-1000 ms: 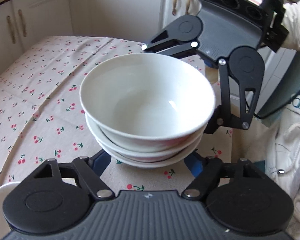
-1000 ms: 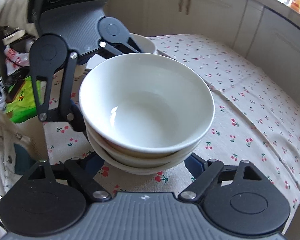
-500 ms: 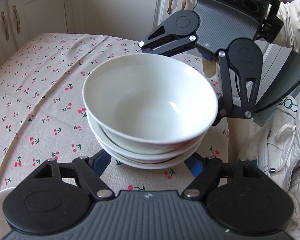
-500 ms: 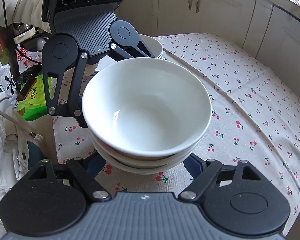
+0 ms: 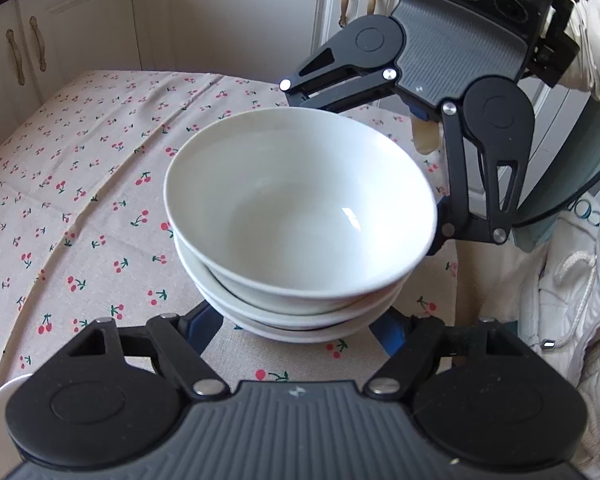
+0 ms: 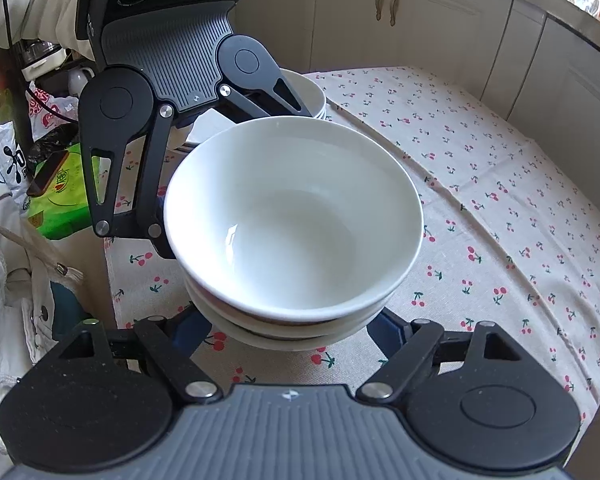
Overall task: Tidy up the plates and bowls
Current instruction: 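Lift the bowl stack with both tools and carry it over the plate stack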
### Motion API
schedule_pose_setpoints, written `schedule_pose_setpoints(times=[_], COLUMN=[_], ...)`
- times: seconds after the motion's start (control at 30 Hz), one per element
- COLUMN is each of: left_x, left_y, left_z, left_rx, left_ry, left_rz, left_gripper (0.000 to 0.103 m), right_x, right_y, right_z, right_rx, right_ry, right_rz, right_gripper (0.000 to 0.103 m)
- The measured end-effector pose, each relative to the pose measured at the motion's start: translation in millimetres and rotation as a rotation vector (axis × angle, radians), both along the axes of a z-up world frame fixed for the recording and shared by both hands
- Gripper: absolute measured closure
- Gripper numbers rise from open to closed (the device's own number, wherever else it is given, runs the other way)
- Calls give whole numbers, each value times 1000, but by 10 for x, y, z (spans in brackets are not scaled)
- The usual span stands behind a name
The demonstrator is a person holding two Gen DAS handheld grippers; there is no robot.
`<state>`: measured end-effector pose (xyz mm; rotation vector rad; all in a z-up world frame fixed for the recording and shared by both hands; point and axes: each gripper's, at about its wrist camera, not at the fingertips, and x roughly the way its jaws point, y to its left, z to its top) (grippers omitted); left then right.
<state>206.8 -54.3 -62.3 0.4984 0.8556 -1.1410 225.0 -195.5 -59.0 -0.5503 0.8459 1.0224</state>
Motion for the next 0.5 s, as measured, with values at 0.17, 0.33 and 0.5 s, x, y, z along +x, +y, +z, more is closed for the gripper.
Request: schedule_pose_setpoints(times=[0.17, 0.33, 0.5], left_x=[-63, -158, -256], left_y=[65, 210, 422], left_z=[104, 260, 431], left_rx=[-14, -30, -28], left_ry=[-22, -47, -88], left_rz=[17, 50, 91], left_gripper=[25, 25, 25], right_x=[-43, -72, -81], right_y=[42, 134, 326], right_z=[132, 293, 441], right_rx=[-15, -17, -22], right_ry=[-27, -49, -86], right_rz=[18, 47, 92], right_gripper=[16, 16, 16])
